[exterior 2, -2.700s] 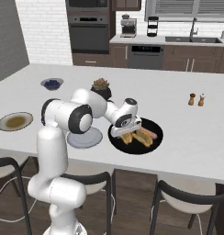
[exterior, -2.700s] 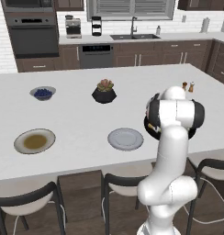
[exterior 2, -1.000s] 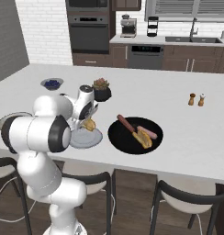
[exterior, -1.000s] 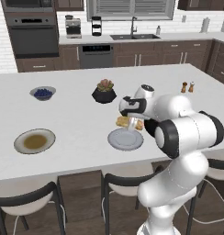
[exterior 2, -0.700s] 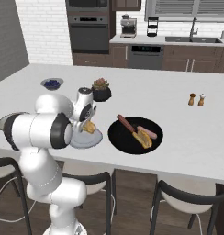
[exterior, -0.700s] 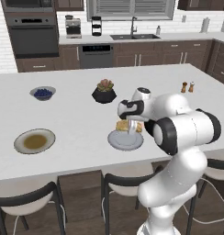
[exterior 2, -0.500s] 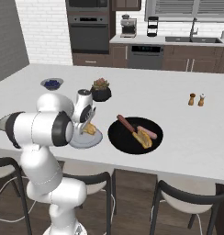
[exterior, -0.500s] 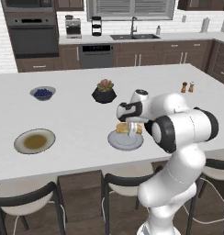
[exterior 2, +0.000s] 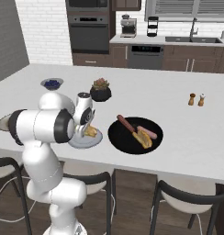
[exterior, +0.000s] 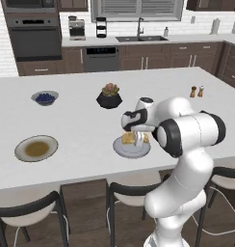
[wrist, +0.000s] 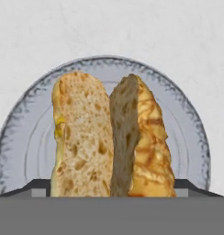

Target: Place one bun and one sausage from the bowl on each plate.

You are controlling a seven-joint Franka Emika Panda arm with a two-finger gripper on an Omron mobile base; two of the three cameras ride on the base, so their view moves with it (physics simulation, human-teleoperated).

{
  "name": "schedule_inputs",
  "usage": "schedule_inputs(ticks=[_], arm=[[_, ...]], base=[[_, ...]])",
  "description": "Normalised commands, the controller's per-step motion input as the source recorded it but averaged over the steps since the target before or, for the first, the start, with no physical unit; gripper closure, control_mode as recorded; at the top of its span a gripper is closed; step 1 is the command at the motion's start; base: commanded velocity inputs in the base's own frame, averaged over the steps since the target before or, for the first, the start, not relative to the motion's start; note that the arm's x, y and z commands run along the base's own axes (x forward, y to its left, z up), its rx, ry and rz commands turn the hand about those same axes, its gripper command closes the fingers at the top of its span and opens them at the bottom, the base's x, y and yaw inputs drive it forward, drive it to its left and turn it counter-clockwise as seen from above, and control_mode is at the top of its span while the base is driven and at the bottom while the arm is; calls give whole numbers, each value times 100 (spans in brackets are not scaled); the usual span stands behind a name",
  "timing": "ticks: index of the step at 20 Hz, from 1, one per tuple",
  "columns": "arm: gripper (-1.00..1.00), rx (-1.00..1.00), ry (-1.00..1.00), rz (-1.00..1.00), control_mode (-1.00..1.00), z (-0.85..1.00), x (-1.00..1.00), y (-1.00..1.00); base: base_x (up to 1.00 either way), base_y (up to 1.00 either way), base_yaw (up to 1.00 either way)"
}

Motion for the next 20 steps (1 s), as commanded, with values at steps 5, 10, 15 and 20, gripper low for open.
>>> schedule_inputs(ticks=[5,10,15,20], arm=[[100,-1,0,2,-100,-18,9,0],[-100,-1,0,3,-100,-11,7,5],[-100,-1,0,4,-100,-11,11,15],[-100,0,-1,1,-100,1,4,-1]], base=[[0,0,0],[0,0,0],[0,0,0],[0,0,0]])
